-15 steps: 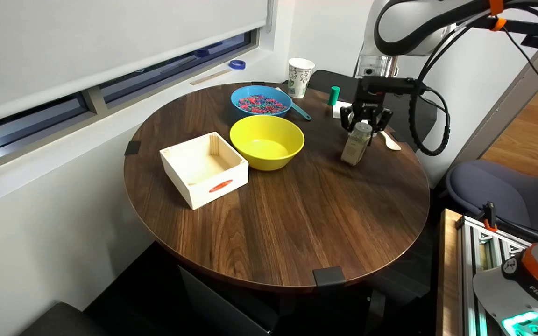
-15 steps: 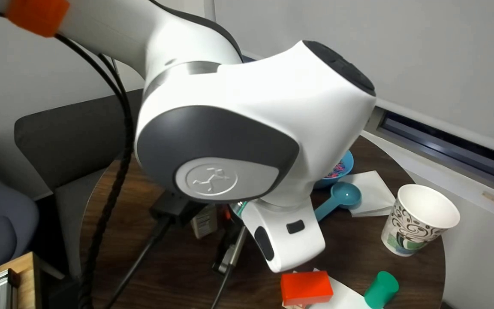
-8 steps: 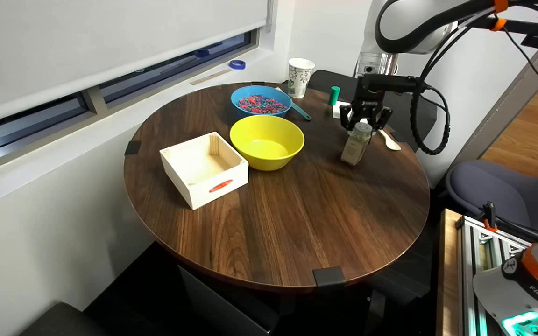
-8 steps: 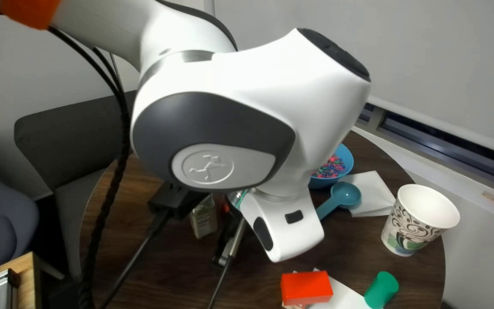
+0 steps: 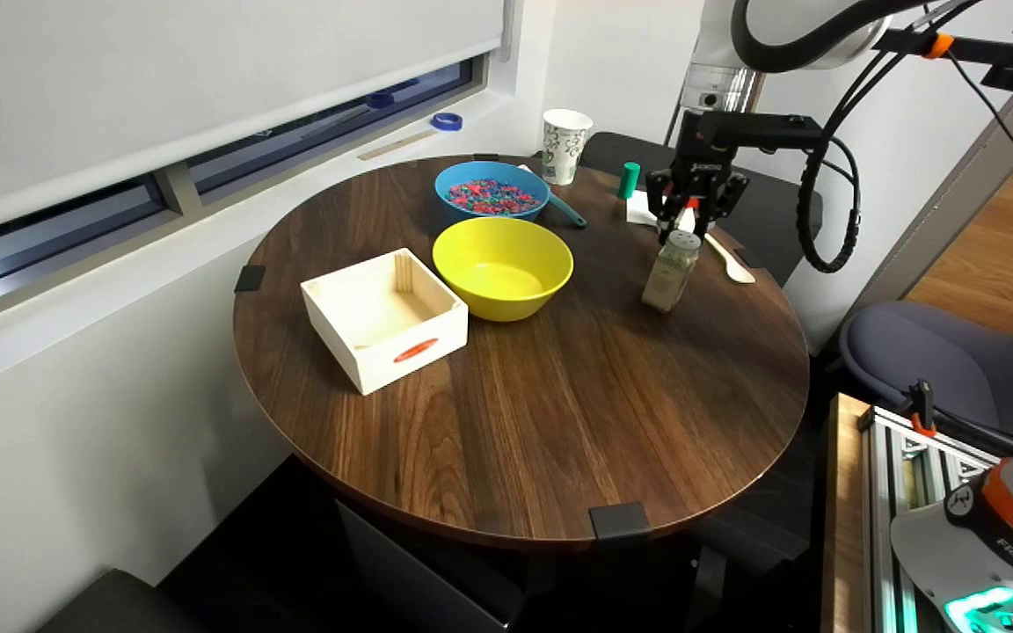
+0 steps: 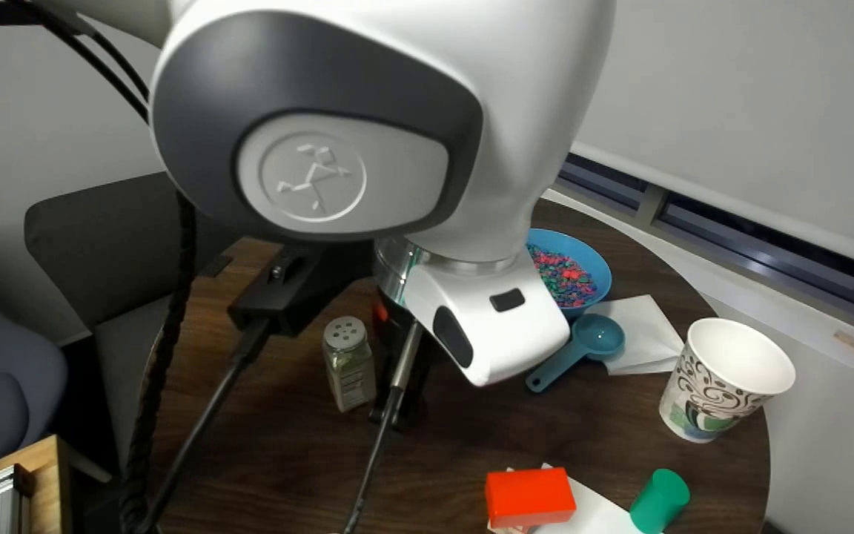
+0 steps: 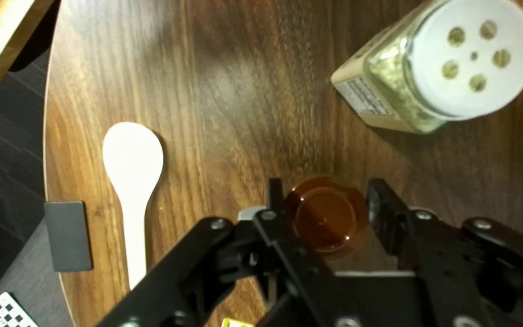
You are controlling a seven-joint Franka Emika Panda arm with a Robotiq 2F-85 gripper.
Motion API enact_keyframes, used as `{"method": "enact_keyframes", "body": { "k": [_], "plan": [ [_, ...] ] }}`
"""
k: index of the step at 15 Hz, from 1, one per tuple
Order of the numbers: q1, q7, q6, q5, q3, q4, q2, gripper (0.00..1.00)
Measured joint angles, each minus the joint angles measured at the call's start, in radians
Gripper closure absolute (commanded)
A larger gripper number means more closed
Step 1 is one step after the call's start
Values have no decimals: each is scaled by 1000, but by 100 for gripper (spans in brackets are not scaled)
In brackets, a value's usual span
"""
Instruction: Pick up the brown spice lid and put it on the spice bottle
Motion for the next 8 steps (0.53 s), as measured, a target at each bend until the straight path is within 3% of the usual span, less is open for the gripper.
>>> {"method": "enact_keyframes", "body": {
  "k": [8],
  "plan": [
    [24,-3,-35,-98,55,2,-139,77]
  ]
}}
